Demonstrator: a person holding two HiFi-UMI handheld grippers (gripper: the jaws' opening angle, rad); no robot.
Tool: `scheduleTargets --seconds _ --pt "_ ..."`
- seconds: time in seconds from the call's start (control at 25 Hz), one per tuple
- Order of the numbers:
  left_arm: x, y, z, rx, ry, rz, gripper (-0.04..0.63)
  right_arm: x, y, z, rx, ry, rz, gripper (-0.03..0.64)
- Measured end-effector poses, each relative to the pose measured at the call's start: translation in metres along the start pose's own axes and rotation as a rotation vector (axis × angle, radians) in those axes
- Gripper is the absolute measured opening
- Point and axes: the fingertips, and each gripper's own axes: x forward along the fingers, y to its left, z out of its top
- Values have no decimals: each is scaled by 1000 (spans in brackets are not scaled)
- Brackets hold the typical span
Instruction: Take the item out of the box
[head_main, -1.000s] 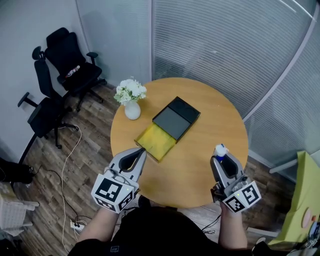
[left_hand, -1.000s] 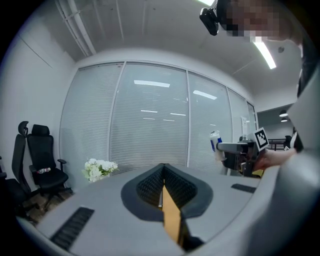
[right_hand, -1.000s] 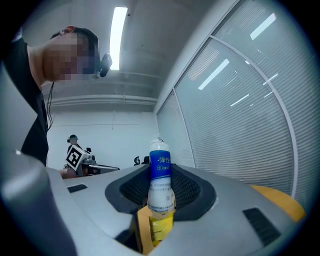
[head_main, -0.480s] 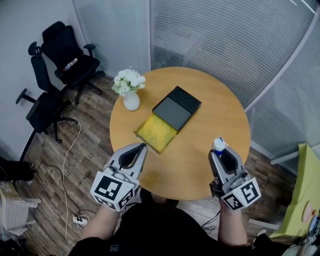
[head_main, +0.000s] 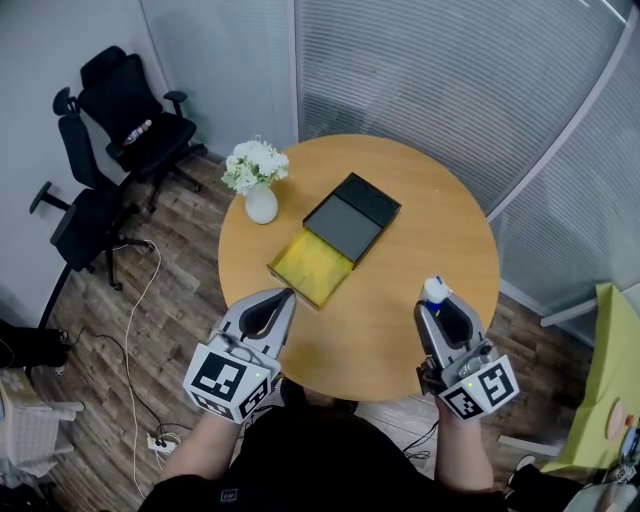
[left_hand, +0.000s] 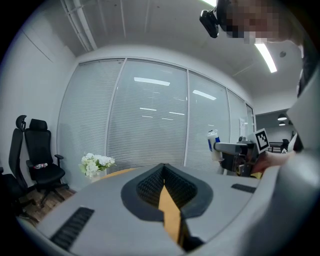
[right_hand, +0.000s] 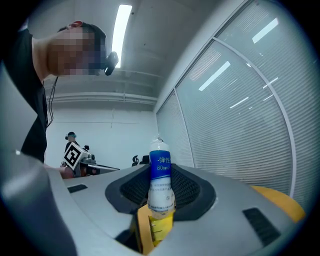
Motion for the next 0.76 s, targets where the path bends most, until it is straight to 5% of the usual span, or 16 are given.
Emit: scheduleTargets --seconds 0.76 --pt "-8 8 7 9 -19 11 9 4 6 9 -19 -8 12 132"
